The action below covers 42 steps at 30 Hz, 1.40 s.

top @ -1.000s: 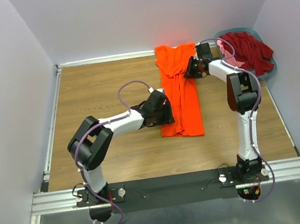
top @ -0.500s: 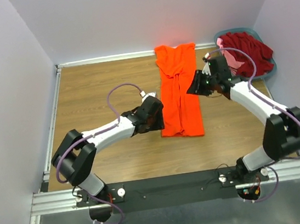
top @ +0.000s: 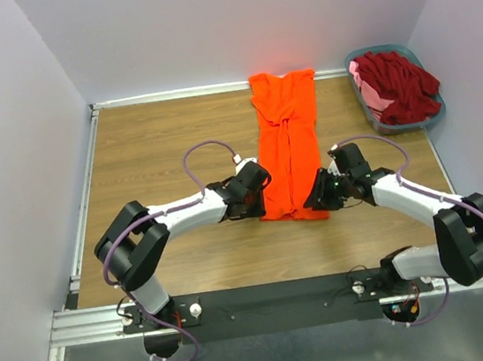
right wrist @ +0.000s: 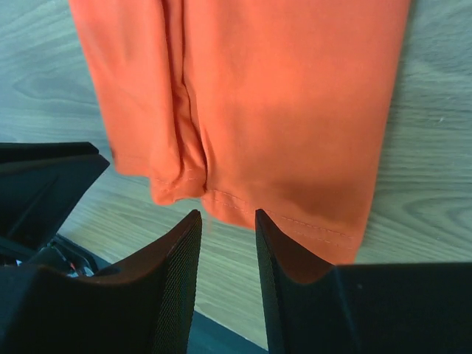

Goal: Fold and stack the t-shirts
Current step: Fold the tshirt

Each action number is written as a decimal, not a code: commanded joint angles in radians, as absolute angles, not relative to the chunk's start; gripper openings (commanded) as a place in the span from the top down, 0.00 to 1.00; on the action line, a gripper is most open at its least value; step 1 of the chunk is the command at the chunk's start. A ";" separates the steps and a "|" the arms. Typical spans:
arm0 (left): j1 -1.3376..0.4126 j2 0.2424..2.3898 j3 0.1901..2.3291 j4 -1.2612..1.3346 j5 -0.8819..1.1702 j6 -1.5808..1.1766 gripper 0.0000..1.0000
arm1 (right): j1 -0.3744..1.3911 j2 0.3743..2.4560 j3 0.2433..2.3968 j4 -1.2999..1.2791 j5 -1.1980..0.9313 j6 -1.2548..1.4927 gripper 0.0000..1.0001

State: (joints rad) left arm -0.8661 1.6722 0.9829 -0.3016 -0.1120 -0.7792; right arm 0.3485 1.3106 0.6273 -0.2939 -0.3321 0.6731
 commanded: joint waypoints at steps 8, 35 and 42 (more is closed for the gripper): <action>-0.897 1.747 0.999 -0.284 -0.164 -0.801 0.68 | 0.360 1.359 0.555 -0.184 -0.308 0.713 0.57; -0.857 1.558 0.770 -0.115 -0.006 -0.723 1.00 | 0.362 1.267 0.492 -0.331 -0.205 0.689 0.58; -0.859 1.562 0.765 -0.104 0.017 -0.727 1.00 | 0.388 1.183 0.640 -0.382 -0.320 0.721 0.61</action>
State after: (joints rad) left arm -0.8631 1.5669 0.7776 -0.1181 -0.0101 -0.7403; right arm 0.3683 1.2133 0.5713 -0.3176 -0.2829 0.7246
